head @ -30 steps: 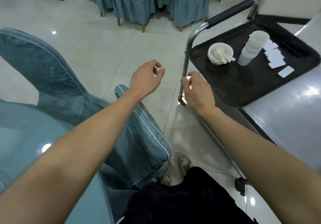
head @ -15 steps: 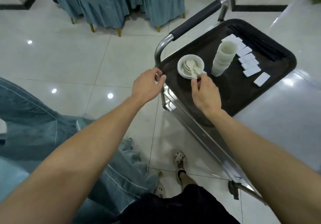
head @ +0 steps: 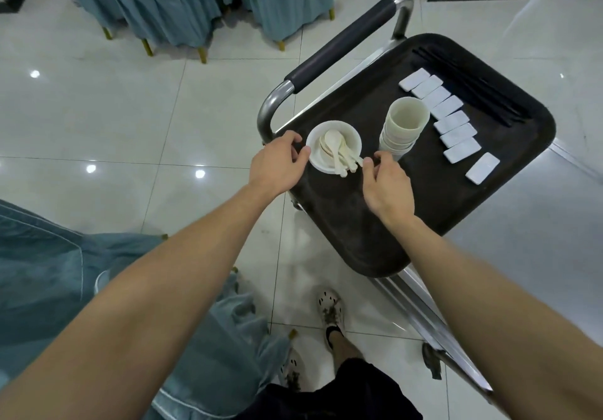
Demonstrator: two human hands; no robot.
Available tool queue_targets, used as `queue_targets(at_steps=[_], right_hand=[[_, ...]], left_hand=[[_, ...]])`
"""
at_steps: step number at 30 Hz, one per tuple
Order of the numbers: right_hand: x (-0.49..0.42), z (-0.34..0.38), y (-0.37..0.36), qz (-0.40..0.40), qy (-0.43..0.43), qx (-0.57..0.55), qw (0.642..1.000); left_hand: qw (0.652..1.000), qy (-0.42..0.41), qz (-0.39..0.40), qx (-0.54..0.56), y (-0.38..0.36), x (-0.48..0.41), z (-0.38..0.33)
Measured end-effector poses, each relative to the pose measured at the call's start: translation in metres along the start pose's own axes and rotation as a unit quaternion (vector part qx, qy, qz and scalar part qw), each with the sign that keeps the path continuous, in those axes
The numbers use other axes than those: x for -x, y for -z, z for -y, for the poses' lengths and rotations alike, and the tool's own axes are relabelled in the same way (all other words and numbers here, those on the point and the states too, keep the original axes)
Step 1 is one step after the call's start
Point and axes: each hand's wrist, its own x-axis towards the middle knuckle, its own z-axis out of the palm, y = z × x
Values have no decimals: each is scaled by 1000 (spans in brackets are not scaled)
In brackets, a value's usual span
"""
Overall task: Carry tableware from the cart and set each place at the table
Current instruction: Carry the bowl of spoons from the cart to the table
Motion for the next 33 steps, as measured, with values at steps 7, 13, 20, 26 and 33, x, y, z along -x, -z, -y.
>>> queue_targets(at_steps=[7,13,20,26,33], right_hand=[[-20,-2,-1,21,13,15,1000],[-27,1,-9,33,20,11,999],[-39,10,-15,52,-6,-12,999],[-45,18,-22,69,-16,-20,997],[-40,22,-21,71,-7,-6,997]], left_hand=[[1000,20,15,-8,-18,-12,-4],[999,32,35,-9,-30,-22,1],[999,36,32,-19,-41,-28,0],[999,13,31,-2,-44,-32,-5],[999,22,14,22,-38,-23,-3]])
